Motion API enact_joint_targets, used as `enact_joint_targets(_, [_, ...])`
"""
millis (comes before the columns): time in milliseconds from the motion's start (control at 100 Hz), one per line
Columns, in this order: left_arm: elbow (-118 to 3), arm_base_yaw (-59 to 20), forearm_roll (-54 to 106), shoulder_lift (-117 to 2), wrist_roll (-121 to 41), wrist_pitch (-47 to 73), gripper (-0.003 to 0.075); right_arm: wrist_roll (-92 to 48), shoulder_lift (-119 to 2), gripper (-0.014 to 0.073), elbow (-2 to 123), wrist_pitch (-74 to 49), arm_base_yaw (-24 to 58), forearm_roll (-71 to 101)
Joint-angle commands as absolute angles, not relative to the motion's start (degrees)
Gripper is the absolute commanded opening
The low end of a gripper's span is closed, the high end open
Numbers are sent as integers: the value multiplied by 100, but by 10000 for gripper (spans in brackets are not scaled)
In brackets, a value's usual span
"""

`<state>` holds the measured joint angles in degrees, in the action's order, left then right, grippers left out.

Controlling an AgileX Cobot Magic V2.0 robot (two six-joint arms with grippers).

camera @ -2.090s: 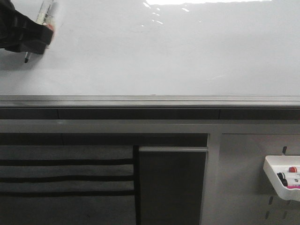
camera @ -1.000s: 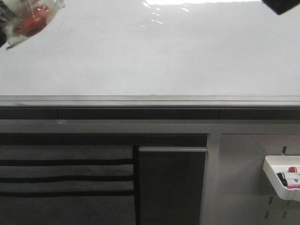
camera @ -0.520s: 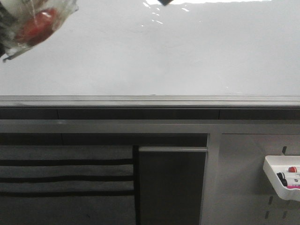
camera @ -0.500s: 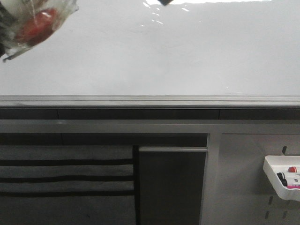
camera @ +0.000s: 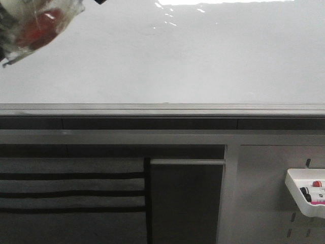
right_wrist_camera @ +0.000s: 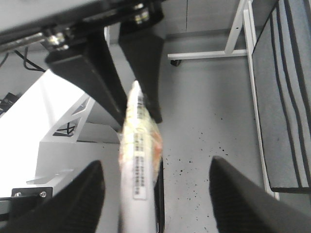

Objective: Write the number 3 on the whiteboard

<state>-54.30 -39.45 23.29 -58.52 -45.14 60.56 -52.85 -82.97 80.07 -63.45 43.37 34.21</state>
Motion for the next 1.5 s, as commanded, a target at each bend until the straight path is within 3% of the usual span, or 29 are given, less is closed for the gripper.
enact_joint_targets(0, [-5631, -3999, 2526, -5762, -4526, 5849, -18, -5396, -8186, 360, 8210, -6203, 4344, 3712])
enact_joint_targets(440, [-5631, -3999, 2516, -5762, -4526, 5849, -18, -5396, -8284, 355, 8210, -6184, 4442, 3869])
enact_joint_targets(870, [-5631, -3999, 2516, -5762, -4526, 5836, -18, -5396, -8284, 22, 8210, -6326, 4442, 3869])
enact_joint_targets(1080, [-5631, -3999, 2516, -5762, -4526, 5697, -10, -5396, -8284, -17, 8210, -6334, 4442, 3869])
enact_joint_targets(1170, [-5631, -3999, 2513, -5762, -4526, 5581, 70, -5396, -8284, -17, 8210, -6334, 4442, 3869])
enact_joint_targets(1360, [-5631, -3946, 2371, -5735, -4501, 5218, 389, -5396, -8284, -17, 8210, -6303, 4442, 3869])
enact_joint_targets(1420, [-5631, -3827, 2275, -5683, -4388, 5136, 449, -5374, -8273, -17, 8210, -6292, 4414, 3844])
enact_joint_targets(1490, [-5631, -3649, 2203, -5575, -4269, 5080, 457, -5146, -8213, -17, 8210, -6197, 4319, 3724])
